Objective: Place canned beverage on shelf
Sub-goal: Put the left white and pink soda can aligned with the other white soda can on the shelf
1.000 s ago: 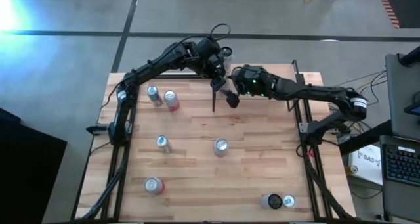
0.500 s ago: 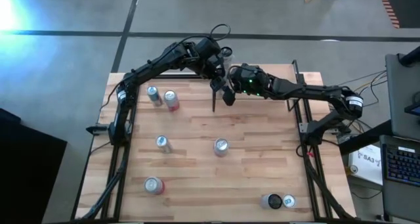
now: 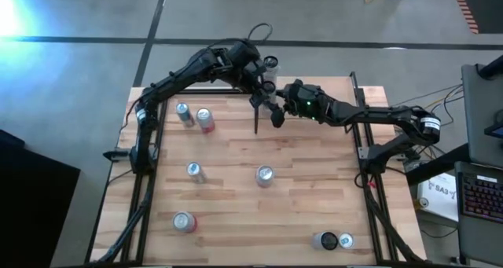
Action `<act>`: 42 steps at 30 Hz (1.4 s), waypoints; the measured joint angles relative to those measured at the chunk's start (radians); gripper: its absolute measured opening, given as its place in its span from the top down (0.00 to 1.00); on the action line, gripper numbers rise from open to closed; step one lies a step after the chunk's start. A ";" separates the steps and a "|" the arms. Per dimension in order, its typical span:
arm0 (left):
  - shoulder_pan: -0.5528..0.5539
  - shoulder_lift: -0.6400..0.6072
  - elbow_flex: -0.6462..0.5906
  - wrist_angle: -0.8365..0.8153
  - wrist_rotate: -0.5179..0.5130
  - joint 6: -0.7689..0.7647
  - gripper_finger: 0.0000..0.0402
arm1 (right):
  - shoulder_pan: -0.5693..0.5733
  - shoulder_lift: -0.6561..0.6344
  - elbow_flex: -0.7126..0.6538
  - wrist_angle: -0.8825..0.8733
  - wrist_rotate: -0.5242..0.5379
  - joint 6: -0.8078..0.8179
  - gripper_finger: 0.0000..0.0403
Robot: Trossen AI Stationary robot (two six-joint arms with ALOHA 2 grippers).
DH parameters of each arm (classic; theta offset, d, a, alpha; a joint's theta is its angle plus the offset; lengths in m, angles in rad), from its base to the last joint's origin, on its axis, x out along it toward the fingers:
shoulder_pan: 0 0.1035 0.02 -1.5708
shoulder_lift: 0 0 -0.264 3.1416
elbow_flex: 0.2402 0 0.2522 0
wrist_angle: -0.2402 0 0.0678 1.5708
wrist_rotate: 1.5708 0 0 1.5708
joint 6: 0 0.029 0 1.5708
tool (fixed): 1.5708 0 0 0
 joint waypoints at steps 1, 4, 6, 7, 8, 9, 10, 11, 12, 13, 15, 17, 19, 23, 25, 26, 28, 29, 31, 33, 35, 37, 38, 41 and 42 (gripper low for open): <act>0.000 -0.012 0.002 0.006 0.001 0.003 0.24 | -0.001 -0.002 -0.008 0.020 0.019 -0.014 0.38; 0.000 -0.039 0.002 0.023 -0.003 0.003 0.19 | -0.010 -0.014 -0.032 0.024 0.047 -0.023 0.38; 0.000 -0.058 0.000 0.042 -0.007 0.002 0.17 | -0.017 -0.011 -0.043 0.048 0.036 -0.026 0.38; 0.000 -0.072 -0.001 0.046 -0.008 0.001 0.16 | -0.018 -0.008 -0.047 0.061 0.032 -0.031 0.38; 0.000 -0.090 -0.001 0.050 -0.008 0.001 0.16 | -0.023 -0.008 -0.053 0.076 0.025 -0.035 0.38; 0.000 -0.111 -0.001 0.052 -0.009 0.001 0.16 | -0.029 -0.007 -0.057 0.088 0.018 -0.037 0.38; 0.000 -0.129 0.000 0.051 -0.010 0.001 0.16 | -0.034 -0.007 -0.059 0.095 0.011 -0.038 0.38; 0.000 -0.147 0.001 0.052 -0.010 0.001 0.16 | -0.040 -0.006 -0.059 0.097 0.009 -0.037 0.38; 0.000 -0.166 0.001 0.051 -0.012 0.001 0.16 | -0.048 -0.006 -0.059 0.100 0.007 -0.038 0.38; 0.000 -0.185 0.001 0.051 -0.014 0.001 0.16 | -0.056 -0.006 -0.060 0.102 0.002 -0.038 0.38; 0.000 -0.224 0.000 0.052 -0.028 0.001 0.16 | -0.077 -0.006 -0.061 0.108 -0.007 -0.036 0.38; 0.000 -0.269 0.000 0.054 -0.071 0.008 0.17 | -0.095 -0.004 -0.061 0.116 -0.032 -0.027 0.38; 0.000 -0.312 0.000 0.054 -0.121 0.020 0.18 | -0.109 0.004 -0.062 0.128 -0.055 -0.023 0.38; 0.000 -0.367 -0.014 0.044 -0.152 0.020 0.21 | -0.126 0.026 -0.061 0.152 -0.098 -0.021 0.38; -0.002 -0.382 -0.016 0.020 -0.166 0.012 0.22 | -0.127 0.044 -0.059 0.178 -0.100 -0.018 0.38; -0.006 -0.389 -0.017 0.011 -0.183 0.010 0.22 | -0.127 0.053 -0.059 0.189 -0.101 -0.019 0.38; -0.009 -0.402 -0.017 -0.027 -0.233 0.010 0.23 | -0.128 0.070 -0.059 0.219 -0.101 -0.006 0.38; -0.012 -0.405 -0.018 -0.038 -0.256 0.009 0.23 | -0.129 0.079 -0.058 0.233 -0.103 -0.003 0.38; -0.013 -0.409 -0.023 -0.065 -0.284 0.007 0.24 | -0.129 0.092 -0.058 0.254 -0.103 -0.001 0.38; -0.014 -0.410 -0.029 -0.077 -0.293 0.003 0.25 | -0.131 0.104 -0.058 0.267 -0.102 -0.001 0.38; -0.015 -0.413 -0.038 -0.076 -0.300 -0.003 0.25 | -0.135 0.108 -0.058 0.271 -0.103 -0.001 0.38; -0.014 -0.418 -0.044 -0.078 -0.305 -0.004 0.26 | -0.135 0.109 -0.058 0.268 -0.103 -0.002 0.38; -0.014 -0.420 -0.047 -0.079 -0.307 -0.005 0.26 | -0.135 0.109 -0.058 0.268 -0.103 -0.003 0.38; -0.014 -0.420 -0.064 -0.081 -0.311 -0.010 0.26 | -0.136 0.100 -0.058 0.260 -0.104 -0.013 0.38; -0.014 -0.421 -0.073 -0.081 -0.310 -0.012 0.27 | -0.137 0.098 -0.059 0.259 -0.105 -0.018 0.38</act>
